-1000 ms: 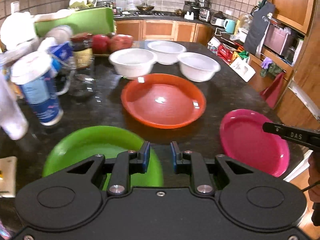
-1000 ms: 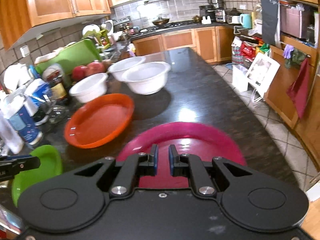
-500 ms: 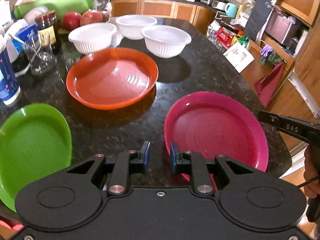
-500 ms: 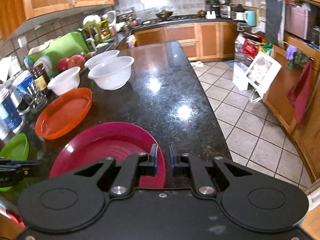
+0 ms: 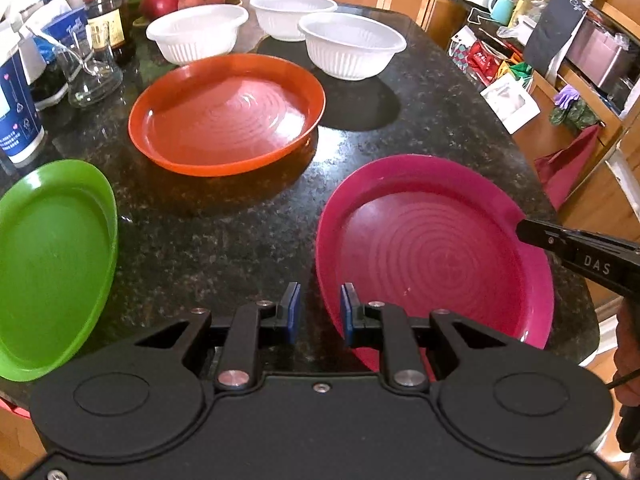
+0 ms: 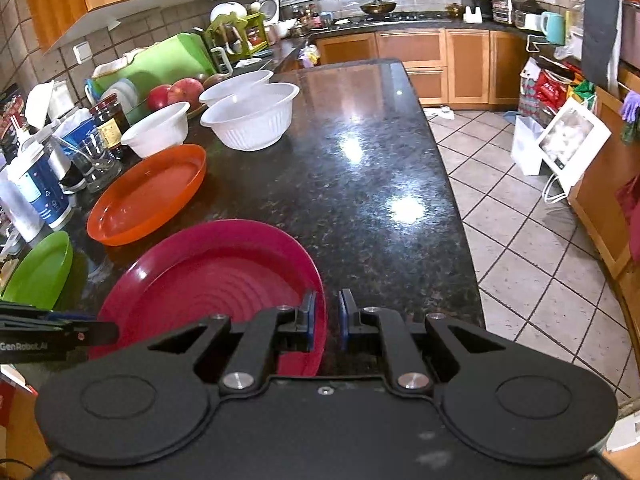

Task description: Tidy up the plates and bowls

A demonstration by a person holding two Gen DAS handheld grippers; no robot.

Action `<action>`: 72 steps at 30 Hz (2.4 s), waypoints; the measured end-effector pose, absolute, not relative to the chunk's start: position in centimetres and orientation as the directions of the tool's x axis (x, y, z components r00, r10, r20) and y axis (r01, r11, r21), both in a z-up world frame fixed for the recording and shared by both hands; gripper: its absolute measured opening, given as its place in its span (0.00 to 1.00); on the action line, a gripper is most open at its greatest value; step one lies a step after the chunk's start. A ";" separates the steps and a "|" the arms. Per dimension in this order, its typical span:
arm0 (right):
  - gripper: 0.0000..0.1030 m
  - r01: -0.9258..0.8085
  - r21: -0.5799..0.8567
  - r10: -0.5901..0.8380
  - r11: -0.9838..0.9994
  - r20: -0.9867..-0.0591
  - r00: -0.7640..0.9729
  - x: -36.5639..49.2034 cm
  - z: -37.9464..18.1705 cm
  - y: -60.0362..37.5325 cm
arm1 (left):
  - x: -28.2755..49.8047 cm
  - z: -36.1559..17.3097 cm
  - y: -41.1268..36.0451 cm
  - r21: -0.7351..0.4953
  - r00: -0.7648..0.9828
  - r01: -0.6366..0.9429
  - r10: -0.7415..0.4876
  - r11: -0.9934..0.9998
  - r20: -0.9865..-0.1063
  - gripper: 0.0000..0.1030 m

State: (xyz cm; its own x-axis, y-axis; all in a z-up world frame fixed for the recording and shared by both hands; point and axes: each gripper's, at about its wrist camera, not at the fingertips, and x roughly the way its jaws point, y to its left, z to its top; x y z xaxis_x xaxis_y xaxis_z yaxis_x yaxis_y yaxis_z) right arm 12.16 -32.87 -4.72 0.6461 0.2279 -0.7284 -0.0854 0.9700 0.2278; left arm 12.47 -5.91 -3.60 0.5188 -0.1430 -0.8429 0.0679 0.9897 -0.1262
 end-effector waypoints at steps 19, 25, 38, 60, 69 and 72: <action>0.12 -0.109 0.233 0.248 0.966 -0.732 0.634 12.2 -5.2 -32.8 | 12.9 -3.7 -6.8 -0.149 0.526 0.037 -0.146 0.988 -0.837 0.25; 0.12 -0.098 0.233 0.240 0.968 -0.731 0.639 12.0 -5.0 -33.0 | 12.8 -3.7 -6.7 -0.159 0.526 0.037 -0.154 0.987 -0.836 0.21; 0.12 -0.110 0.233 0.247 0.966 -0.713 0.656 11.7 -4.5 -32.5 | 12.2 -2.7 -6.3 -0.151 0.561 0.027 -0.140 0.988 -0.816 0.21; 0.12 -0.166 0.229 0.282 0.959 -0.706 0.650 11.2 -3.6 -29.1 | 10.8 -1.9 -2.6 -0.146 0.594 -0.024 -0.104 0.989 -0.798 0.21; 0.12 -0.203 0.232 0.308 0.951 -0.698 0.647 11.5 -2.7 -25.6 | 10.1 -1.1 0.7 -0.146 0.609 -0.053 -0.084 0.988 -0.788 0.21; 0.12 -0.216 0.235 0.319 0.948 -0.693 0.646 11.7 -2.4 -24.2 | 9.9 -0.9 2.1 -0.142 0.615 -0.062 -0.074 0.988 -0.785 0.21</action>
